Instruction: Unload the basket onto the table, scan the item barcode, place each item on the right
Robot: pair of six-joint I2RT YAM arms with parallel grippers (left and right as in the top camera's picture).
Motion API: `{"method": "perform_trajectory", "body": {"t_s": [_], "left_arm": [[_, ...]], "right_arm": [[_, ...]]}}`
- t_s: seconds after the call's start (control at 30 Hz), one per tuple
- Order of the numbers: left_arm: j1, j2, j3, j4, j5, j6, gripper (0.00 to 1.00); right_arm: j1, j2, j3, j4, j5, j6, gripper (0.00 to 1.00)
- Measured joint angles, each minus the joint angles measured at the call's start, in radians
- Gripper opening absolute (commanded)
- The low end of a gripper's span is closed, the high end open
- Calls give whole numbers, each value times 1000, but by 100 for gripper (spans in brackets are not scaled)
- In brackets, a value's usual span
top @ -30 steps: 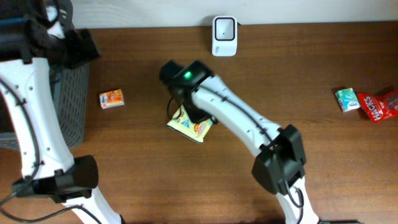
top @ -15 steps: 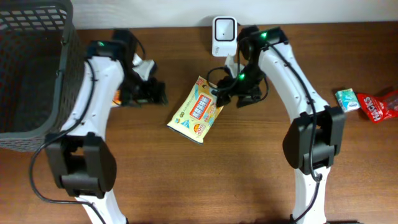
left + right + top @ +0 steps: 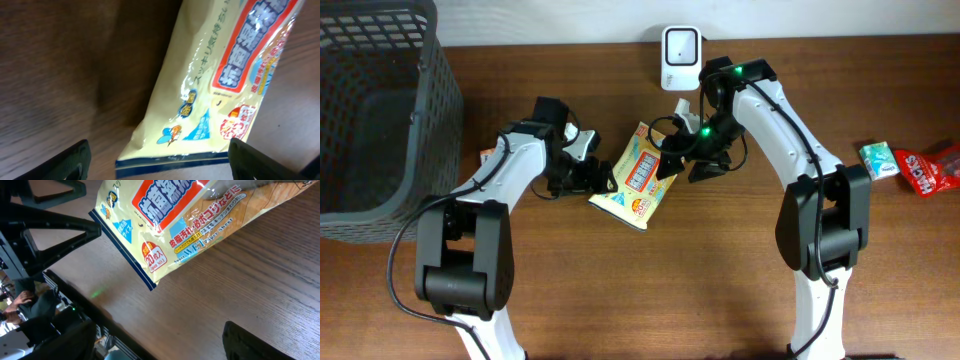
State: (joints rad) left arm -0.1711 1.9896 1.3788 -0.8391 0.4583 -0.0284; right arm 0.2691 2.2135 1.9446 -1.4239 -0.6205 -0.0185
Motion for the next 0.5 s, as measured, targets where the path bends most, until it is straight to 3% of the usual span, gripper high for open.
{"method": "perform_trajectory", "body": {"t_s": [0.1, 0.23, 0.37, 0.43, 0.5], "left_arm": [[0, 0, -17, 37, 17, -19, 69], [0, 26, -21, 59, 29, -41, 63], [2, 68, -20, 60, 50, -59, 25], [2, 78, -21, 55, 51, -62, 1], [2, 85, -22, 47, 56, -69, 0]], "right_arm": [[0, 0, 0, 0, -3, -10, 86], [0, 0, 0, 0, -3, -13, 92], [-3, 0, 0, 1, -5, -18, 99], [-14, 0, 0, 1, -6, -20, 99], [-33, 0, 0, 1, -2, -27, 99]]}}
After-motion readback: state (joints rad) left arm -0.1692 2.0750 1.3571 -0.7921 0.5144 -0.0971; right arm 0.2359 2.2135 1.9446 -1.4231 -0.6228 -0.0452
